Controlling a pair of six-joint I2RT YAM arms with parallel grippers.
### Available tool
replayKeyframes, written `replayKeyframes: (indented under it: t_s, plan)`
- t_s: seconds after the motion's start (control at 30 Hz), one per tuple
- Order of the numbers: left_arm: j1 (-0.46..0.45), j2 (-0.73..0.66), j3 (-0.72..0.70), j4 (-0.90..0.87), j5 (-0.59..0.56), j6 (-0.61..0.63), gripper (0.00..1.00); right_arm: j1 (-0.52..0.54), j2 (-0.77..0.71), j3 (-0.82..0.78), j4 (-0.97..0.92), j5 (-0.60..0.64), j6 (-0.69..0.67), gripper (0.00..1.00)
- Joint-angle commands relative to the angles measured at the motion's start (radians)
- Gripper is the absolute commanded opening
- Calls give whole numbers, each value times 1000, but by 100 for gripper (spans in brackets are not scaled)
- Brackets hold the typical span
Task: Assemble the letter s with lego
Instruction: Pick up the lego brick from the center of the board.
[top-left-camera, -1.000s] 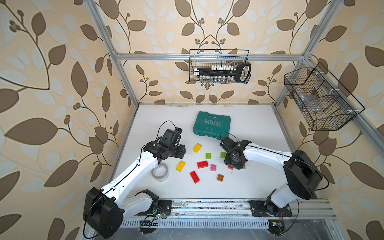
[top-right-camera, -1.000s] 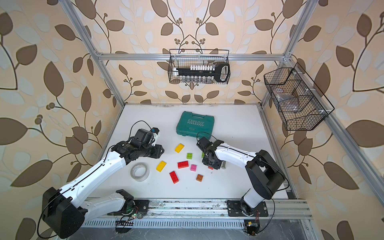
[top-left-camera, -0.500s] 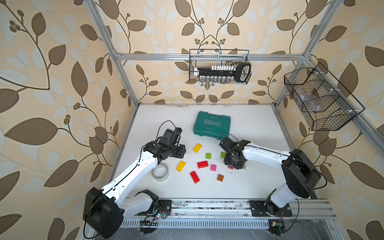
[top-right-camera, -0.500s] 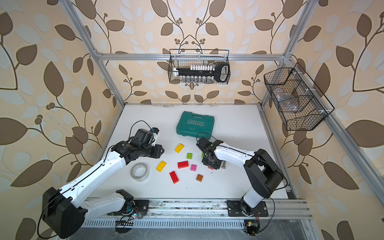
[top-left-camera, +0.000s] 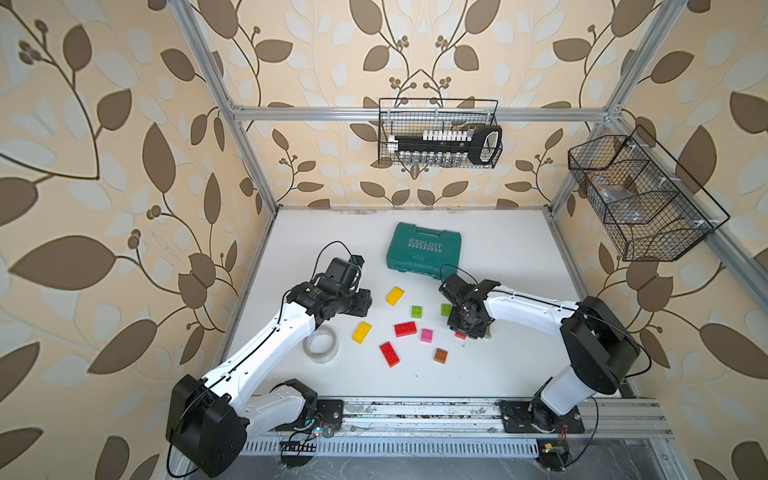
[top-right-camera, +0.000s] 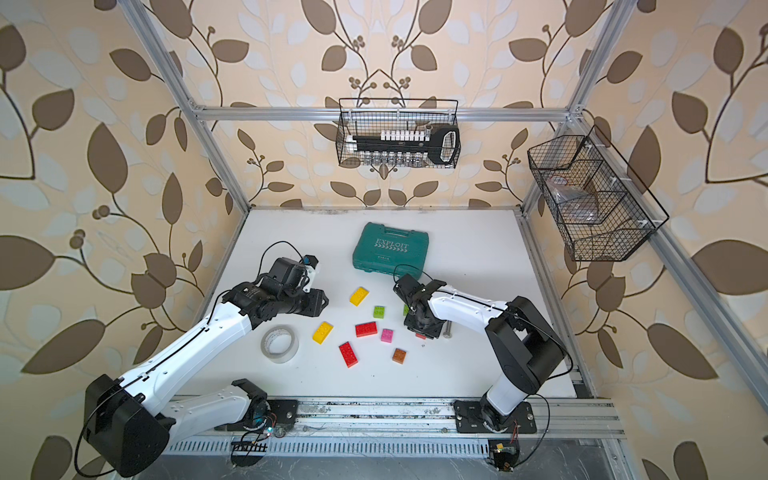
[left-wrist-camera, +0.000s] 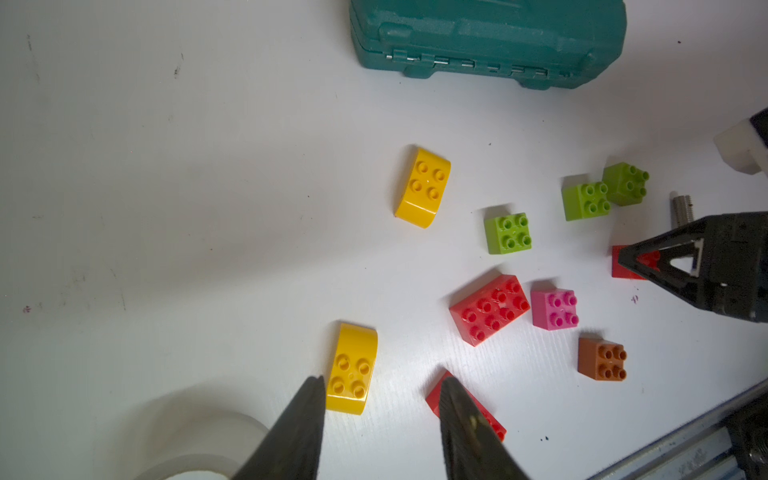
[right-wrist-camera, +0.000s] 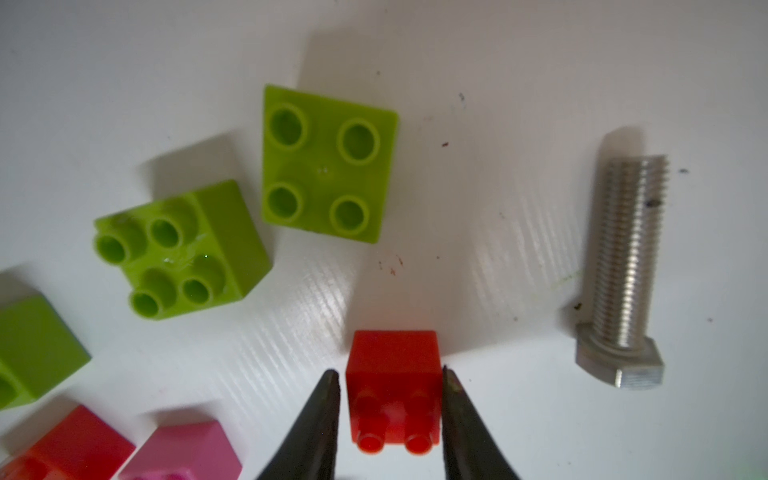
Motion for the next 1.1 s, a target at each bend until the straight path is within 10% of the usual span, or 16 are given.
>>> replayKeyframes:
  t_s: [0.0, 0.57, 1.07]
  plan:
    - [10, 1, 10, 6, -4, -1, 47, -3, 12, -15, -7, 0, -5, 33]
    - [50, -4, 22, 5, 29, -50, 48, 14, -28, 17, -68, -16, -121, 3]
    - [98, -66, 36, -28, -111, -136, 59, 232, 286, 656, -420, -16, -430, 0]
